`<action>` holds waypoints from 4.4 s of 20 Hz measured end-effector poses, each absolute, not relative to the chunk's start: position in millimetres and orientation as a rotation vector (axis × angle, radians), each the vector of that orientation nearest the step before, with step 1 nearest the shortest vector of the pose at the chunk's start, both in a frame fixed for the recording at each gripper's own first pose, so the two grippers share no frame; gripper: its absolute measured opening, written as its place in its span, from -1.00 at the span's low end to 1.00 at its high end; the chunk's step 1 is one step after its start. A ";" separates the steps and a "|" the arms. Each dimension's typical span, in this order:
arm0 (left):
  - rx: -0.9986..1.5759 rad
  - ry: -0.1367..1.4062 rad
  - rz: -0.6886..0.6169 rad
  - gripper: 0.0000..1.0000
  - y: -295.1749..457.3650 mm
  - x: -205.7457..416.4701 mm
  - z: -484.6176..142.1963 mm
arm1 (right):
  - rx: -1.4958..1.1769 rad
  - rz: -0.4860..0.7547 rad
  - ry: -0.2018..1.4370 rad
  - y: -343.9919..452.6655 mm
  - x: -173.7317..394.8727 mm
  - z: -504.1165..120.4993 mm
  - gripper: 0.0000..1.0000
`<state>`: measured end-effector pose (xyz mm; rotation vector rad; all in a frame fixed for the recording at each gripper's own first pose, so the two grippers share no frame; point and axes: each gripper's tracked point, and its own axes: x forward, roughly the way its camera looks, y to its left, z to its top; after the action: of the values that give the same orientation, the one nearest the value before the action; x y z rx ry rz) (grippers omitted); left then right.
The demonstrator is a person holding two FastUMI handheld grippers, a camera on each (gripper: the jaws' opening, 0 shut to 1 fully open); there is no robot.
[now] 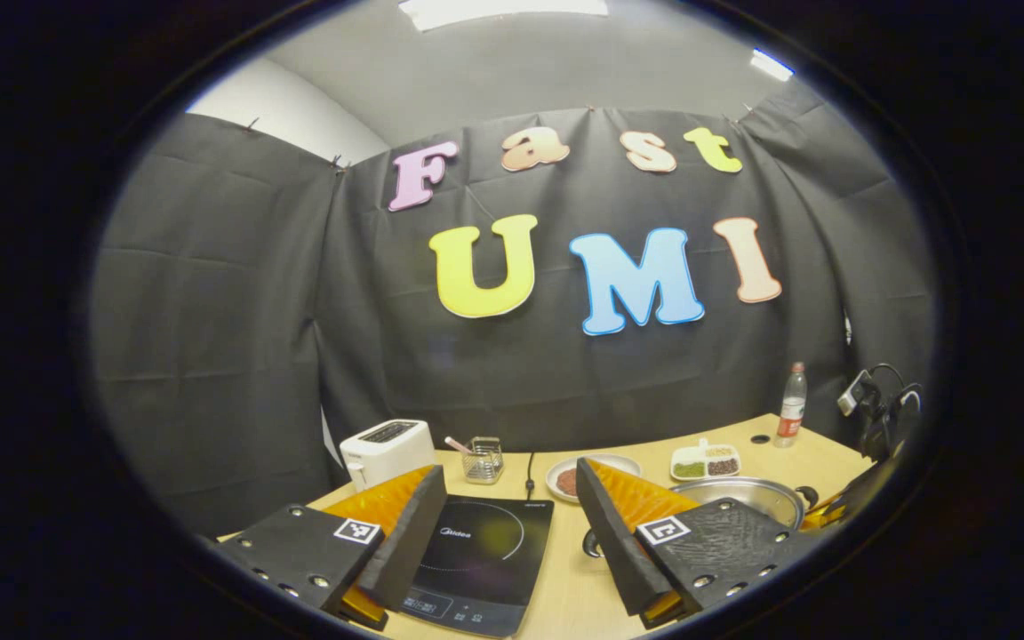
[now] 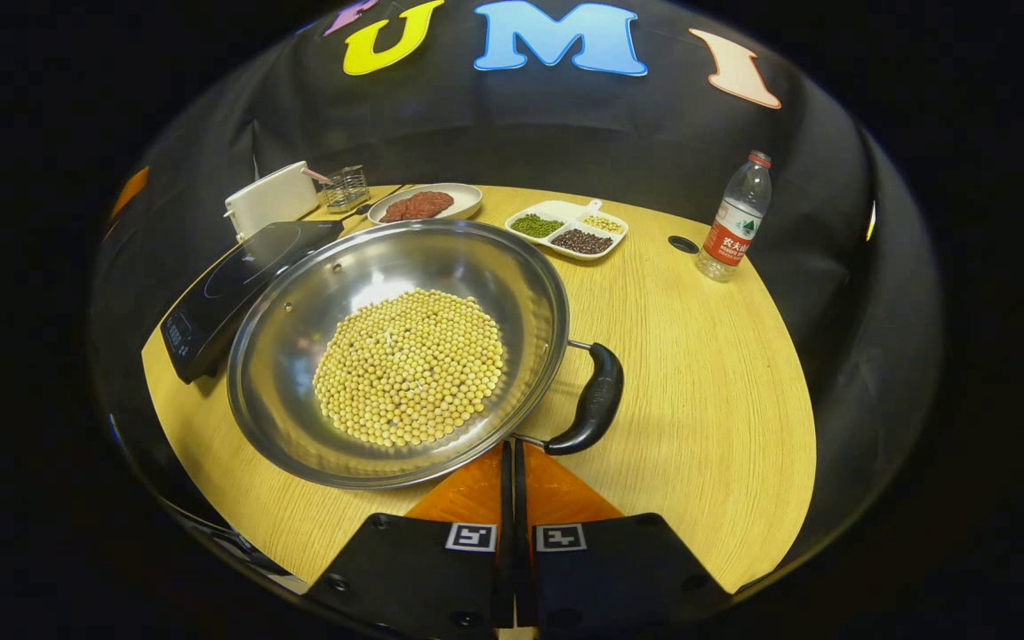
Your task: First push the handle of the pot to place it horizontally, then grasp the pot with both hands and set it on the induction cooktop.
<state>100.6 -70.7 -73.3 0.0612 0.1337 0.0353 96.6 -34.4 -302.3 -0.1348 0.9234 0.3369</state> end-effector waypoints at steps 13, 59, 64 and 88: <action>0.032 0.211 -0.018 0.75 -91.3 113.3 -114.1 | -0.032 0.209 0.756 -45.9 122.4 -261.7 -0.95; -0.022 0.773 -0.234 0.29 -178.1 188.5 -341.9 | 0.163 0.124 0.822 -41.9 182.0 -310.5 0.32; -0.053 0.782 -0.197 0.19 -178.3 189.6 -341.6 | 0.155 0.118 0.804 -42.0 182.8 -310.2 0.01; -0.072 0.697 -0.163 0.12 -125.8 193.2 -266.7 | 0.142 0.132 0.756 1.8 170.4 -238.8 -0.06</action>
<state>193.2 -125.8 -266.7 -0.0720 0.6965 -0.1631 170.4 1.8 -238.8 0.1422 0.7562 0.1316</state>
